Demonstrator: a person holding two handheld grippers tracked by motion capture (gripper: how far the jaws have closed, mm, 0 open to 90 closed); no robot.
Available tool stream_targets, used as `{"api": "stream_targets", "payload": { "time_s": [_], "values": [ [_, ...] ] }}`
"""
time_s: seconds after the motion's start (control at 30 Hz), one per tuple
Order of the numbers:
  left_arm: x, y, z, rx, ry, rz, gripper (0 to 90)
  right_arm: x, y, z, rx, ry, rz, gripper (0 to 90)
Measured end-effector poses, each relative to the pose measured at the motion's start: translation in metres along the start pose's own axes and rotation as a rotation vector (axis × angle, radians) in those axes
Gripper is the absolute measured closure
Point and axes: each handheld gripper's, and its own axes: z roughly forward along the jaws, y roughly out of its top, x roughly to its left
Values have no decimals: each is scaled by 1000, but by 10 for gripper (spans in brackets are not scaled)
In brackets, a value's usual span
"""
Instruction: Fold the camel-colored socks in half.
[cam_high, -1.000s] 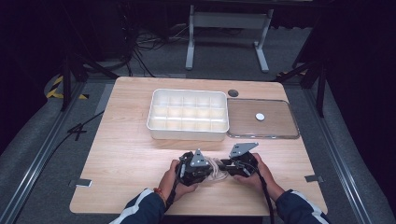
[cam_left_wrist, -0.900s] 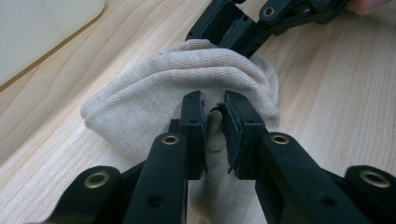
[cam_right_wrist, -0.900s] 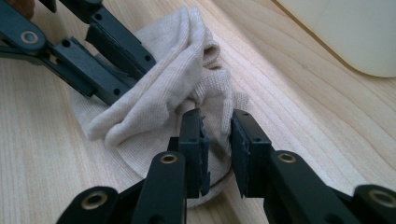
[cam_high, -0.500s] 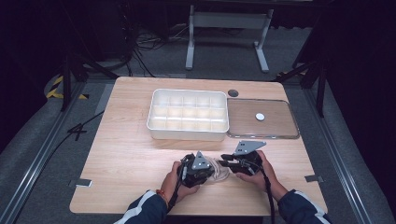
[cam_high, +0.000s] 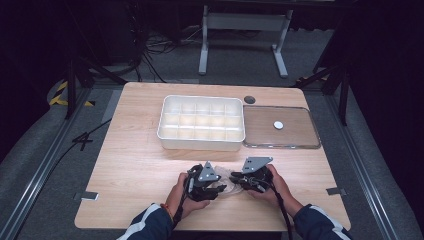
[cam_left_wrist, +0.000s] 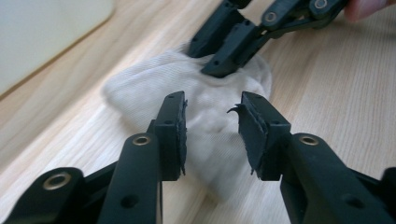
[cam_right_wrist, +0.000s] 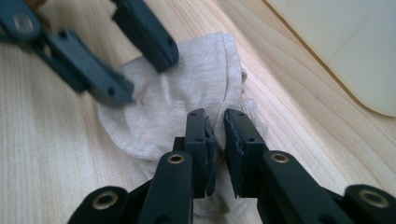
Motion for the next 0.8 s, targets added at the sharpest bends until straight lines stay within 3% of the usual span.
{"api": "stream_targets", "payload": {
  "time_s": [0.07,0.27,0.33,0.43,0.47,0.6,0.67,0.73,0.8],
  "values": [
    [3,-3,-5,0,13,-30,600,0,0,0,0,2,3,796],
    [7,-10,-1,55,47,-41,560,-1,0,-1,-4,-9,14,729],
    [8,-12,2,66,53,-39,555,-1,4,-9,-50,-22,19,731],
    [9,-13,3,63,45,-49,551,3,8,-17,-88,-33,-15,800],
    [10,-13,2,68,44,-45,550,7,11,-20,-108,-28,-47,825],
    [9,-13,3,65,49,-36,547,17,17,-21,-127,6,-87,834],
    [10,-13,3,66,52,-30,542,21,17,-15,-96,30,-108,829],
    [10,-13,3,65,52,-31,526,21,14,-8,-18,23,-143,815],
    [9,-13,3,73,61,-14,521,20,11,-6,15,25,-151,810]
  ]
}}
